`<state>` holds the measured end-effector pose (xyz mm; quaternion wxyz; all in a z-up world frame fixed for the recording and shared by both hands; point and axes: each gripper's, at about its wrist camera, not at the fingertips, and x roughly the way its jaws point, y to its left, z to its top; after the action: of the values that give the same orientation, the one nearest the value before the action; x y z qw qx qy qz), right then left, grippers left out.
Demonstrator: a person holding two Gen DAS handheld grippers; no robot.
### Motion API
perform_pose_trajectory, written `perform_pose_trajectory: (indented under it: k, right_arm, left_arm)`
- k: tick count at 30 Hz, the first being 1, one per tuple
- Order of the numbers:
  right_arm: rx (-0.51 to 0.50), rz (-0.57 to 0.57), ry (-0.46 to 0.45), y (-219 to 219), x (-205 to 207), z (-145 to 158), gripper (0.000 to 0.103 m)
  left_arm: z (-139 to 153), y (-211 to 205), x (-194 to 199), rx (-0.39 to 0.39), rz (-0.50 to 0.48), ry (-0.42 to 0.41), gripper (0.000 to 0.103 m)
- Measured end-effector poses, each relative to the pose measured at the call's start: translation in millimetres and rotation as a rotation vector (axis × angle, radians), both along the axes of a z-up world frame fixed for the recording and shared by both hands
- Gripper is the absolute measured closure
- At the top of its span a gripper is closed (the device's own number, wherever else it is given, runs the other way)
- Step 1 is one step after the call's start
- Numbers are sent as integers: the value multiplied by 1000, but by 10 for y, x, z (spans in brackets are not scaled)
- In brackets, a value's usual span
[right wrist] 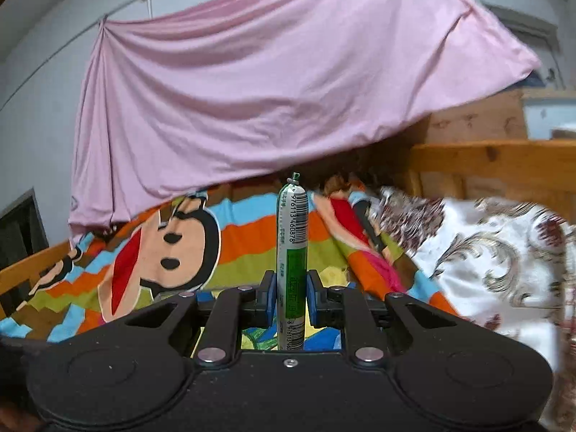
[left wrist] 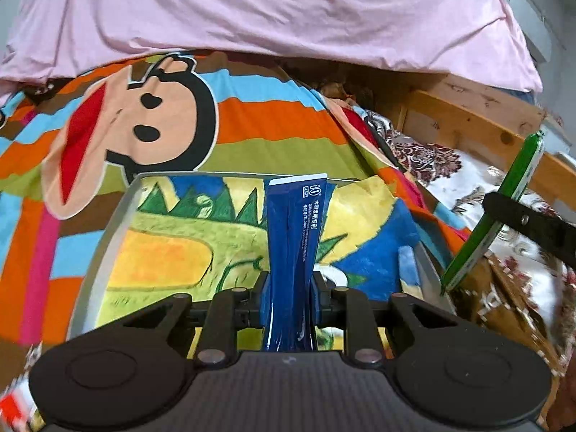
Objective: Organize snacks
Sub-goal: 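Carry both tubes over the metal tray and release them inside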
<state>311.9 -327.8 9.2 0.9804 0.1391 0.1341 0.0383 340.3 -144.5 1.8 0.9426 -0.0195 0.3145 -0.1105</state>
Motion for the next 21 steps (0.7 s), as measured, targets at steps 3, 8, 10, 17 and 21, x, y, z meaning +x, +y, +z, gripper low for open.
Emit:
perform_pose_trajectory:
  k: [3,8,10,17,21]
  right_arm:
    - [-12,10,51,51,148,-124,85]
    - [-38,35,166,137,332,-305,84]
    - [-47,39,203,170,376,-354,84]
    - [-24,49,211,174,426,-410,76]
    - [-25,64,219,221,473,-444,68]
  left_arm:
    - [-82,-35,218,-4,8,20,79]
    - [-235,-64,508,-3,27,76,79]
    - [-306,-77,569,0,39,99,79]
    - [-483,-84,659,-8,74,138,77]
    - [-557,-34,673,-14,97,166,70]
